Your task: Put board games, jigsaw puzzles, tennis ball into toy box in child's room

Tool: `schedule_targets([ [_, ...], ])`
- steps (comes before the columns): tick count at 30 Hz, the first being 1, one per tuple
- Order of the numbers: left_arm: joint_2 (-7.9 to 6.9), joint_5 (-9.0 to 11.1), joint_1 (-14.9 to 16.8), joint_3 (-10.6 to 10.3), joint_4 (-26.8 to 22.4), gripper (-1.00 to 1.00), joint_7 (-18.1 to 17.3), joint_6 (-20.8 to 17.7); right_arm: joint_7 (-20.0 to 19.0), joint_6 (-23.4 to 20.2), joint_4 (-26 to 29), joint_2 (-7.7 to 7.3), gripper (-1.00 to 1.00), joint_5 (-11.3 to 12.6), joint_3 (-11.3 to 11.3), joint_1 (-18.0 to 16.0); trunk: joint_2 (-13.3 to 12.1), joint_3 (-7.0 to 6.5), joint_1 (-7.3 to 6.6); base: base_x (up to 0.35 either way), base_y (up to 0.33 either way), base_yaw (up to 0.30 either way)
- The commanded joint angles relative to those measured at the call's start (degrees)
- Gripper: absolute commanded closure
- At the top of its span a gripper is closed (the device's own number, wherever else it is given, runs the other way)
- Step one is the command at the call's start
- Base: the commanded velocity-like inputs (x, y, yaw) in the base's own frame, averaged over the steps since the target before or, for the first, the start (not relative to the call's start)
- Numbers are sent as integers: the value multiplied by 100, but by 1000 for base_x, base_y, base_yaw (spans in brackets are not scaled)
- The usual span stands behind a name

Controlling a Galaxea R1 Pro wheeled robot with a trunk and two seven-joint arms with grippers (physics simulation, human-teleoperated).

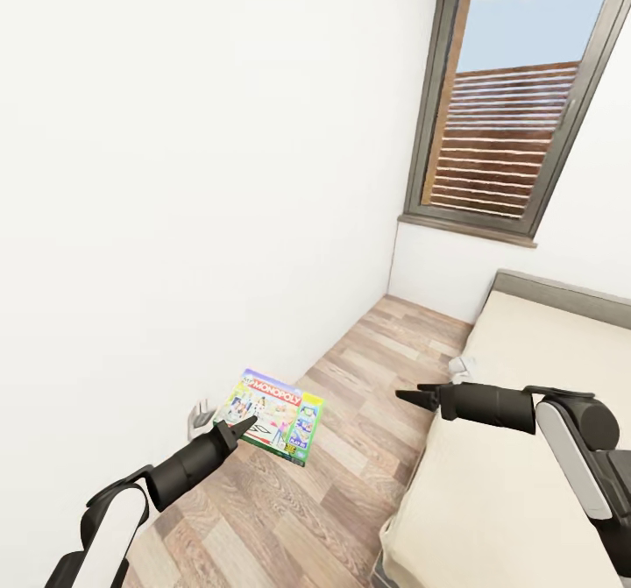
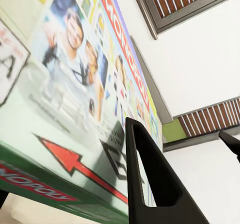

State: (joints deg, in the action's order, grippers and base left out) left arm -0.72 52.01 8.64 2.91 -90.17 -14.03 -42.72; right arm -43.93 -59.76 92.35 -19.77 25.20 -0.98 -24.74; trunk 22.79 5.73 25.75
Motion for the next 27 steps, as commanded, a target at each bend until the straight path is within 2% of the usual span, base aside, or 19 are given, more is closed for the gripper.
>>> schedule_targets([
  [1,2,3,6,8,-1,100,-17,-35,-36,-24,2,-1,-100,-24,-8,-5,12,9,4,0,0,133],
  [16,2,2,6,7,1,100,-14,-35,-44,-24,2,-4,-100,-22,-31,-38,12,-11,4,0,0,61],
  [27,6,2,13,-2,110,100,-18,-35,-14,-24,2,-1,-100,-27,-34,-92,12,-14,4,0,0,223],
])
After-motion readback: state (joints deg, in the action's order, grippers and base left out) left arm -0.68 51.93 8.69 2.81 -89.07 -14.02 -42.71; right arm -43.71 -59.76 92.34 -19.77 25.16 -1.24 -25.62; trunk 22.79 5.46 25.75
